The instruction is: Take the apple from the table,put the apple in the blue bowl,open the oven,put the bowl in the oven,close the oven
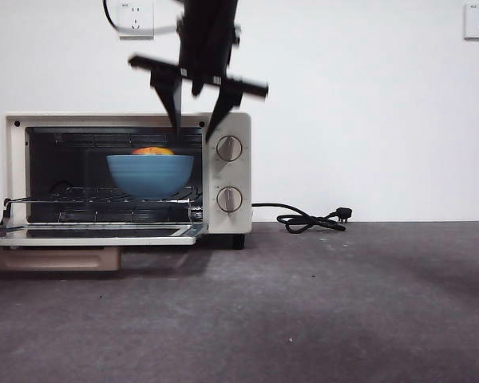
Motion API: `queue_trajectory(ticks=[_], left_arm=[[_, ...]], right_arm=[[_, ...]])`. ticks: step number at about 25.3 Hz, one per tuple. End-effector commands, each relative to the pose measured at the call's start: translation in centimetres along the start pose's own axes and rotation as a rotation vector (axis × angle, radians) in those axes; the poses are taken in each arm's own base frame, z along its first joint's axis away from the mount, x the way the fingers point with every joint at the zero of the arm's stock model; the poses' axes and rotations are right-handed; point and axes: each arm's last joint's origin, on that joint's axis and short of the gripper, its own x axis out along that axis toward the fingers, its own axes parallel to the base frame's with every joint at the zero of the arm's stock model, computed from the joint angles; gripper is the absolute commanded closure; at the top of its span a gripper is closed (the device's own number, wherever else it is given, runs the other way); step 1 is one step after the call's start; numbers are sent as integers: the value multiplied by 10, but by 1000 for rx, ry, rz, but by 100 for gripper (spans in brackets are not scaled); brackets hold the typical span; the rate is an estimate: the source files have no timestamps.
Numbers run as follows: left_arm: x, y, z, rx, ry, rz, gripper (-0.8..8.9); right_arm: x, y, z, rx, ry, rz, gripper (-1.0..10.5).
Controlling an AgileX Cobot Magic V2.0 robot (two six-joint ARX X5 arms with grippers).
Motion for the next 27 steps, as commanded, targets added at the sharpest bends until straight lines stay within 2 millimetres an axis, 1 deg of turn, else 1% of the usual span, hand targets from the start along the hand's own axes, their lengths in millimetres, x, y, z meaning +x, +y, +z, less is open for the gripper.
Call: queue_trajectory(ticks=[1, 6, 7, 8, 9, 12, 15, 16, 21, 27], left_arm=[[-1, 0, 1, 23, -13, 3, 819], [0, 0, 4, 0, -29, 3, 819], [1, 0, 5, -12, -32, 3, 819], [2, 1, 7, -27, -38, 2, 819], [3, 1, 8, -33, -40, 3, 819], [6, 4, 13, -67, -47, 5, 820], [12, 9, 19, -92, -43, 12, 820], [14, 11, 20, -99, -40, 15, 820], [22, 26, 27, -169, -17, 48, 822], [29, 51, 36, -271, -36, 9, 822]], right_arm=[[-35, 5, 5, -154, -80, -18, 730], [-88, 3, 9, -295, -153, -40, 737], [-98, 0, 10, -314, -160, -54, 761], [-115, -4, 10, -344, -178, -95, 816], [-121, -5, 9, -357, -186, -111, 832], [-151, -13, 8, -429, -217, -182, 866], [-173, -22, 6, -483, -201, -173, 869], [-179, -25, 5, -494, -194, -175, 887], [-215, -42, 3, -547, -195, -170, 890], [-257, -59, 1, -570, -242, -55, 890]])
